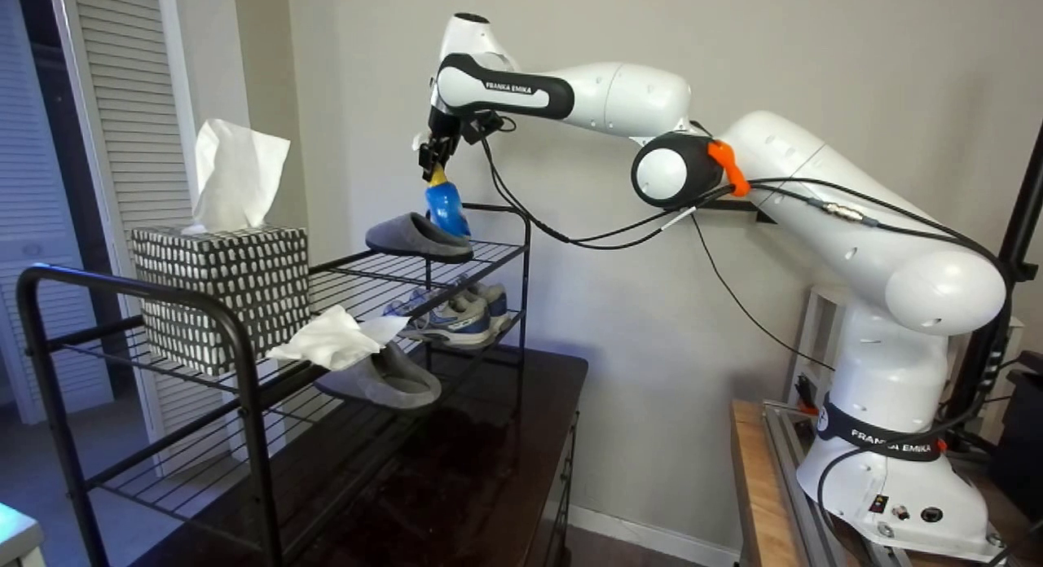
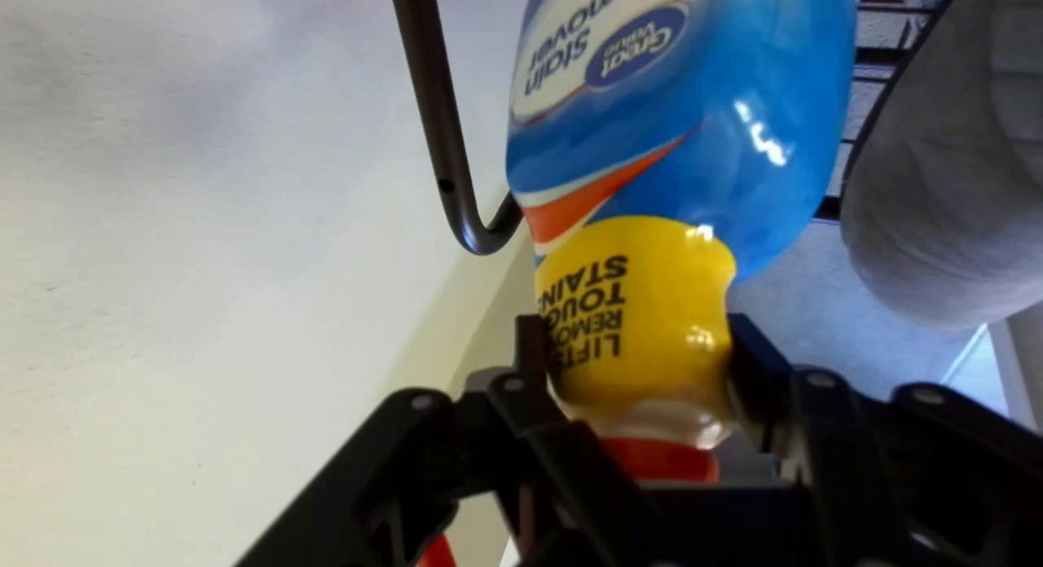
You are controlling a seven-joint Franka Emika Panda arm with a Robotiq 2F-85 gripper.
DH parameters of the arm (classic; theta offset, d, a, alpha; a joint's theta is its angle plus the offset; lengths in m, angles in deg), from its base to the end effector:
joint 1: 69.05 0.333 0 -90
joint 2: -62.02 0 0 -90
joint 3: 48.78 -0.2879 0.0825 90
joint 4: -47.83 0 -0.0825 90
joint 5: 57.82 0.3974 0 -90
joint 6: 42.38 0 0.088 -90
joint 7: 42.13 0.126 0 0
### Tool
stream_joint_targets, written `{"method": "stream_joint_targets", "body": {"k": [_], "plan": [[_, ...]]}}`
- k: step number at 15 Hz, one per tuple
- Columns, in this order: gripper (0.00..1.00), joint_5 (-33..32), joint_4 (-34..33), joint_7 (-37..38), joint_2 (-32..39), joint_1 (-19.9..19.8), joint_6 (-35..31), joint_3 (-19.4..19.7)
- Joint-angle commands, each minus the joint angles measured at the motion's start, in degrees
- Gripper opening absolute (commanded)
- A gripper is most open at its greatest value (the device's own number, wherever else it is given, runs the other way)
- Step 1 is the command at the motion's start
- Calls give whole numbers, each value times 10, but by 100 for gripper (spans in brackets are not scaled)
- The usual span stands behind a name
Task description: Place the blue spray bottle upright.
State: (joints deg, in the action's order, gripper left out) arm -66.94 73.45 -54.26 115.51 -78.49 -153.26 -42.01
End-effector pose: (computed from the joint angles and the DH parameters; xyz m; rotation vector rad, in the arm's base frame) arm 0.7748 -0.1799 0.5374 2.6916 0.0242 0.6757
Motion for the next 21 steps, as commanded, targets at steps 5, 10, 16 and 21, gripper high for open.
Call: {"method": "stream_joint_targets", "body": {"k": [5, 10, 16, 21], "plan": [[30, 35, 2, 32, -16, -4, -35, -23], [30, 28, -34, 21, 19, -8, -11, -18], [79, 29, -1, 23, 1, -8, -13, -19], [100, 36, 6, -3, -14, -14, 32, -27]]}}
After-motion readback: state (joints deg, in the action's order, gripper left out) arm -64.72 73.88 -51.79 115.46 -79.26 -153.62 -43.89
